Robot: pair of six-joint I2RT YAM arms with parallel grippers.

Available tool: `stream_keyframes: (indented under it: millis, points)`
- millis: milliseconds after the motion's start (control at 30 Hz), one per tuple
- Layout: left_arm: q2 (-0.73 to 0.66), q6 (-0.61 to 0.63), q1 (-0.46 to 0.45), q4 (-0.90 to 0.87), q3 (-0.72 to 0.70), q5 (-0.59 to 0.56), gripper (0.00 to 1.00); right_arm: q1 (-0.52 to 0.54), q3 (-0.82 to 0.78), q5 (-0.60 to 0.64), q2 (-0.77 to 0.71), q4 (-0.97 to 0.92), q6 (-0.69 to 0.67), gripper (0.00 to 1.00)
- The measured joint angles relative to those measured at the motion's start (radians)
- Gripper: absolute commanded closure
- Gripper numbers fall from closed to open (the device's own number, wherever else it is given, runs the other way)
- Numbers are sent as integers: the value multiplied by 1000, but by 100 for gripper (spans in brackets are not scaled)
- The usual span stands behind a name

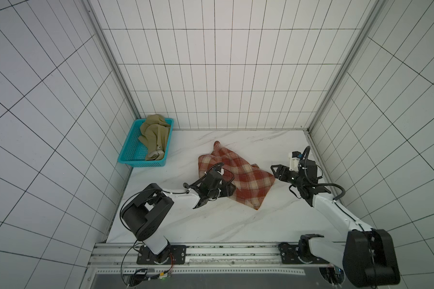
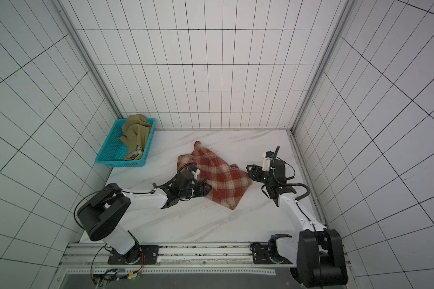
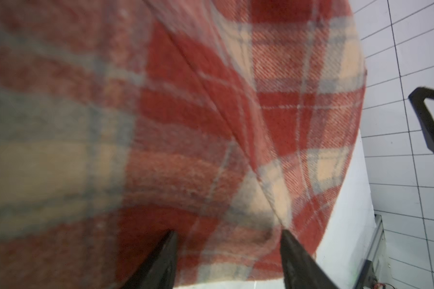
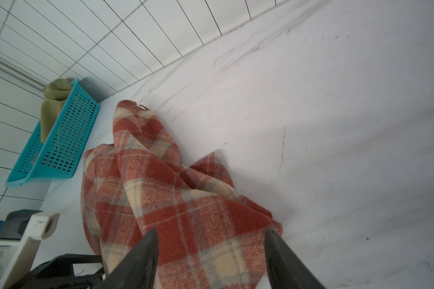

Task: Fold and stack skirts
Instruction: Rotate the skirt at the center of the table.

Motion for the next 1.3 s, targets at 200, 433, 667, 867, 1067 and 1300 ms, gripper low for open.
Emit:
stream_keyframes:
  millis: [200, 433, 667, 867, 1067, 1300]
  points:
    - [3, 24, 99, 16, -37, -18, 47, 102, 0, 34, 141, 45, 0, 36]
    - [9, 56, 185, 21, -42, -27, 47, 222, -27, 84, 257, 132, 19, 39]
    - [51, 104, 257, 23, 5, -56, 47, 424, -51, 122, 367, 252, 94, 41]
    - [33, 154, 336, 60, 3, -71, 46, 585, 5, 142, 456, 328, 116, 43]
    - [-166, 188, 338, 43, -34, -55, 40, 610, 11, 153, 375, 254, 106, 39]
    - [-399, 182, 239, -114, -119, -9, 36, 570, 3, 184, 147, 128, 69, 36]
